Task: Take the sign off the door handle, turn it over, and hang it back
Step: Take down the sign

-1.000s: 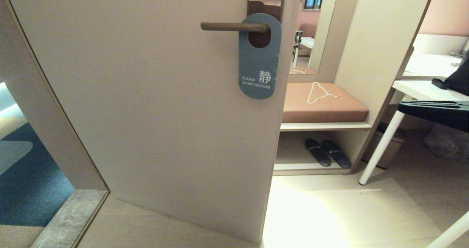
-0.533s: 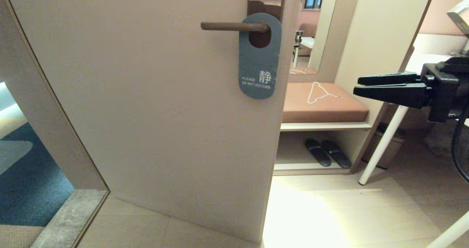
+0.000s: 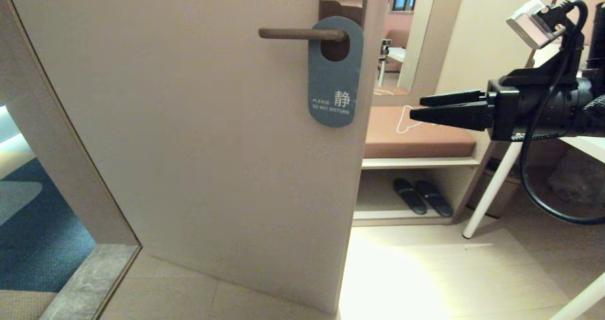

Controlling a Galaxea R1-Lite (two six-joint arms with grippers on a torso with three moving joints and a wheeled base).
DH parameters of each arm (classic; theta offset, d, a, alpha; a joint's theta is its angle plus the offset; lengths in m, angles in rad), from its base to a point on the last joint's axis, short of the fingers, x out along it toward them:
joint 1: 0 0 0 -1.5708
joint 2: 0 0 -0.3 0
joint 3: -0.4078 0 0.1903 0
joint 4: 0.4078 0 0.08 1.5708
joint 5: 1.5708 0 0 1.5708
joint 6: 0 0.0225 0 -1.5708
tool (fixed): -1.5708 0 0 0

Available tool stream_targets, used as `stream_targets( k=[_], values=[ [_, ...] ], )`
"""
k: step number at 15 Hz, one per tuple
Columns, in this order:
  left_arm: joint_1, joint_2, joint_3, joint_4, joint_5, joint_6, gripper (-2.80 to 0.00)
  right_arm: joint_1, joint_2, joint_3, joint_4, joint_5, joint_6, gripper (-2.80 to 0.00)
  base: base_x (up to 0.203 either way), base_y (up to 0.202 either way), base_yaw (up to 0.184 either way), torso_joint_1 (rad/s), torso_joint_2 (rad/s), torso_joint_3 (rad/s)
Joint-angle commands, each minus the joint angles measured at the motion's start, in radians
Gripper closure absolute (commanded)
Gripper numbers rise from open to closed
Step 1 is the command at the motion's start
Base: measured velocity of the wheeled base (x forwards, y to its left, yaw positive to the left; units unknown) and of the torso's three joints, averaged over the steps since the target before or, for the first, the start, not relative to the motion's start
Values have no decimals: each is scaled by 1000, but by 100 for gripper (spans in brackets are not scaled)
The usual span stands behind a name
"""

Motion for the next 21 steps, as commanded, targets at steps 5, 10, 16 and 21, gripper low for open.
stream_targets(
  k=[5,10,16,21],
  values=[
    [0,-1,0,0,0,1,0,104,142,-40,-160,-24,3,-280,0,0,0,0,0,0],
    [0,-1,0,0,0,1,0,159,217,-63,-348,-95,65,-280,0,0,0,0,0,0],
    [0,-1,0,0,0,1,0,174,231,-79,-386,-147,68,-280,0,0,0,0,0,0],
    [0,-1,0,0,0,1,0,174,245,-79,-422,-154,69,-280,0,0,0,0,0,0]
  ],
)
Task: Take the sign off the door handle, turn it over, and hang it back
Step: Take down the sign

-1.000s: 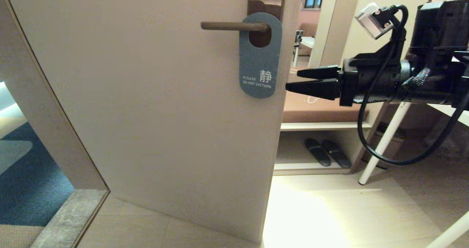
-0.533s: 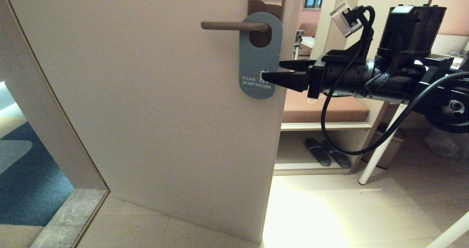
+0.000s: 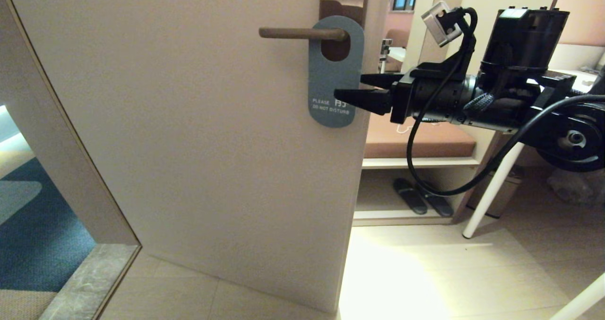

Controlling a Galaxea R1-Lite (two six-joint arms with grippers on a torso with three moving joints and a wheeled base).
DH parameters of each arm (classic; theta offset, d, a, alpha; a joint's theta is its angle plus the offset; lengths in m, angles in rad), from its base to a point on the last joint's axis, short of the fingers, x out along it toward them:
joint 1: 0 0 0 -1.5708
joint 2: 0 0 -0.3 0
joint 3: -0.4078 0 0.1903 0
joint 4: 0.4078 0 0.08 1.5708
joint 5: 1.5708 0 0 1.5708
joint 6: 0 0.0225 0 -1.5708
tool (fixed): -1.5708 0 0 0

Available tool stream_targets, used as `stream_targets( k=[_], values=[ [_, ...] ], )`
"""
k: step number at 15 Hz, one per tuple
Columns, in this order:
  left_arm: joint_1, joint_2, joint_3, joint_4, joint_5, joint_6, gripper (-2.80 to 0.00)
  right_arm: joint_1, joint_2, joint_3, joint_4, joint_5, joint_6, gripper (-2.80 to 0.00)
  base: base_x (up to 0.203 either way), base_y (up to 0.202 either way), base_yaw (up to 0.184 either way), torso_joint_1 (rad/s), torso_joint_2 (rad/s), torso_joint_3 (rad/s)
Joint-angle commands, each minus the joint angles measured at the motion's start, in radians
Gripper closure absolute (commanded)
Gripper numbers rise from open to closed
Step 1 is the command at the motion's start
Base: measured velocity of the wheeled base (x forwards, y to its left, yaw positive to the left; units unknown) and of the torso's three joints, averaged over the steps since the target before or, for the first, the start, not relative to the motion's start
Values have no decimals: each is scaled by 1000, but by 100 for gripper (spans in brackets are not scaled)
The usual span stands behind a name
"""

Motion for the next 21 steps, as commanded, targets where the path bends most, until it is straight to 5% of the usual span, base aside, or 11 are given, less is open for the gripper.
stream_targets(
  k=[1,8,11,15,21],
  values=[
    [0,-1,0,1,0,1,0,2,10,-5,-3,5,0,-280,0,0,0,0,0,0],
    [0,-1,0,1,0,0,0,15,58,-69,-11,19,86,-280,0,0,0,0,0,0],
    [0,-1,0,1,0,0,0,13,80,-106,-10,91,137,-280,0,0,0,0,0,0],
    [0,-1,0,1,0,0,0,13,106,-120,-10,185,137,-280,0,0,0,0,0,0],
    [0,-1,0,1,0,0,0,12,192,-228,-18,182,120,-280,0,0,0,0,0,0]
  ],
)
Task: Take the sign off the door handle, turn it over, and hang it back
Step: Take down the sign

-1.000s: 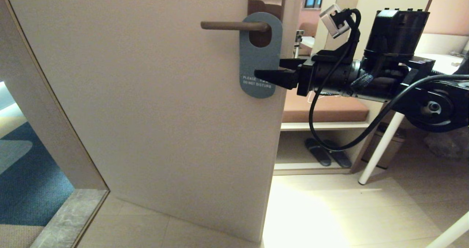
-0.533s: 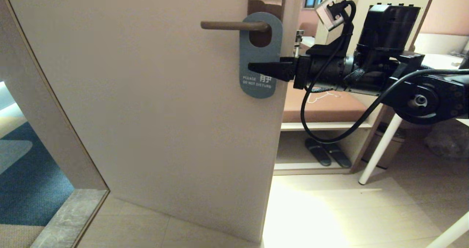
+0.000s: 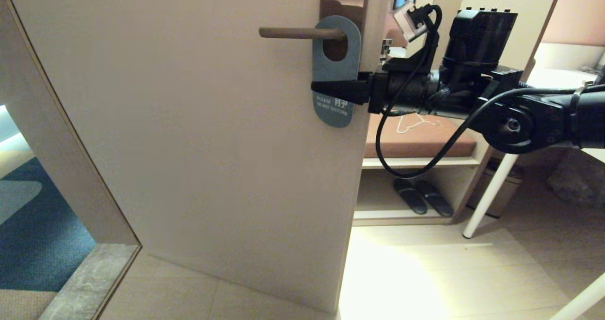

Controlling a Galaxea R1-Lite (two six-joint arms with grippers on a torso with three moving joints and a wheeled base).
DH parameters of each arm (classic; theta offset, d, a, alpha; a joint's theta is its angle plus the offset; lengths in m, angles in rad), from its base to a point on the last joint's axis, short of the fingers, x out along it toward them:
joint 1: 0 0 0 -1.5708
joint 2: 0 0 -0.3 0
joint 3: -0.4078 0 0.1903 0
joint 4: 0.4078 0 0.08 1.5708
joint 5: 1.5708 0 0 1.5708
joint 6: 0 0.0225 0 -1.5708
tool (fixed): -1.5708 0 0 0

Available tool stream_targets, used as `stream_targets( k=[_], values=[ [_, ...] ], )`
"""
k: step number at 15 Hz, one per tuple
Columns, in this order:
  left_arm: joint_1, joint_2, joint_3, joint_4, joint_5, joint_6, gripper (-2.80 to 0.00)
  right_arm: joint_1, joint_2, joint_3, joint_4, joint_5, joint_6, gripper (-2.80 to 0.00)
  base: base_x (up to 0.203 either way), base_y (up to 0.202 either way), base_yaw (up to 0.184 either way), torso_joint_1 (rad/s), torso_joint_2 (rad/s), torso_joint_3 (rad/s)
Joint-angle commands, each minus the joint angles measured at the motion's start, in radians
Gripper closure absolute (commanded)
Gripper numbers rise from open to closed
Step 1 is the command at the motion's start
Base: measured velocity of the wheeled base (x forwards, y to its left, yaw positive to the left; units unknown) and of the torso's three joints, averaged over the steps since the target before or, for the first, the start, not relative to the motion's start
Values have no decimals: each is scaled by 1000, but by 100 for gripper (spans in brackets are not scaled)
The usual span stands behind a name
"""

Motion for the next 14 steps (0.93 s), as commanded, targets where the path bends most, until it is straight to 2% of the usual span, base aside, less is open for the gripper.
stream_targets(
  k=[1,4,7,10,14],
  values=[
    [0,-1,0,1,0,0,0,-1,42,-34,-5,-1,-35,-280,0,0,0,0,0,0],
    [0,-1,0,1,0,0,0,1,69,-35,-5,-32,-107,-280,0,0,0,0,0,0],
    [0,-1,0,-1,0,0,0,1,91,-57,-20,-83,-112,-280,0,0,0,0,0,0],
    [0,-1,0,1,0,0,0,2,118,-59,-102,-111,-111,-280,0,0,0,0,0,0],
    [0,-1,0,1,0,0,0,18,109,-52,-105,-132,-111,-280,0,0,0,0,0,0]
  ],
)
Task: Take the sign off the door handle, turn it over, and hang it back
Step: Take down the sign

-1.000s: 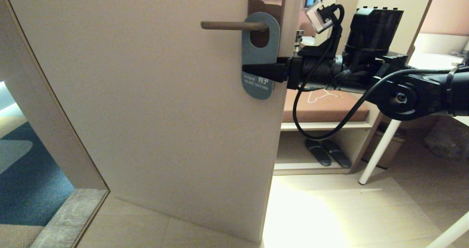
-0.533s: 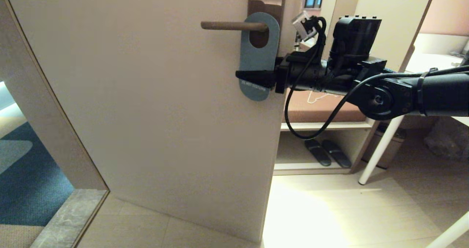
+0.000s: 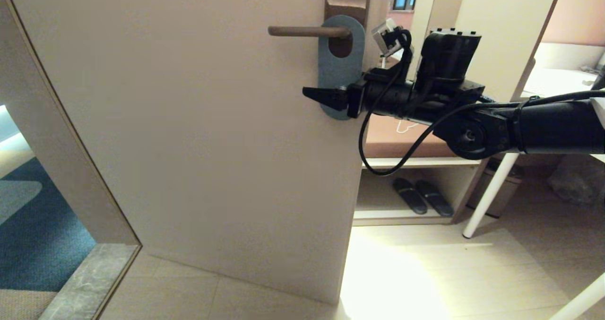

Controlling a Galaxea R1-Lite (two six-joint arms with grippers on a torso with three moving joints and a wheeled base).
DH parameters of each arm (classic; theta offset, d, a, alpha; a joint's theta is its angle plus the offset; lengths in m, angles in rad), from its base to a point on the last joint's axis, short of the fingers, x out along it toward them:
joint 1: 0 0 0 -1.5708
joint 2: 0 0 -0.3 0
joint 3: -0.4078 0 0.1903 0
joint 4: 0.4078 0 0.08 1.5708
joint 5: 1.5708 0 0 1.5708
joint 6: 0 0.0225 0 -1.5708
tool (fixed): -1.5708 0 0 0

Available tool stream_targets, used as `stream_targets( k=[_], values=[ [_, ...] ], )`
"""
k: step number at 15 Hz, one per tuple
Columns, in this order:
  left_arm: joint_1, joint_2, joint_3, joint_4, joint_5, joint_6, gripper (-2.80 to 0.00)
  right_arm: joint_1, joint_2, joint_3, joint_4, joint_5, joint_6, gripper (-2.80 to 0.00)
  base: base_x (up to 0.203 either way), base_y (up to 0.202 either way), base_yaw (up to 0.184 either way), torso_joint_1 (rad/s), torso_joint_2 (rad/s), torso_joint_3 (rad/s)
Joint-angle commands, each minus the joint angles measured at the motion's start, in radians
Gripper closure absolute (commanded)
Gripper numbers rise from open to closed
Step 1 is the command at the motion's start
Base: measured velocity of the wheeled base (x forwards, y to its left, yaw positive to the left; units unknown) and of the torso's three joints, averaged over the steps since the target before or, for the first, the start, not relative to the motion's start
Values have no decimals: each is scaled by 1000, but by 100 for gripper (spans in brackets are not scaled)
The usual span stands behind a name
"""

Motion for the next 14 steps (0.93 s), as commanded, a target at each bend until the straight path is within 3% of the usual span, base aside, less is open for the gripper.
stream_targets(
  k=[1,10,14],
  values=[
    [0,-1,0,0,0,0,0,11,-5,5,-4,4,0,-280,0,0,0,0,0,0],
    [0,-1,0,0,0,1,0,16,-11,3,-16,-42,-4,-280,0,0,0,0,0,0],
    [0,-1,0,0,0,0,0,16,-10,5,-15,-132,1,-280,0,0,0,0,0,0]
  ],
)
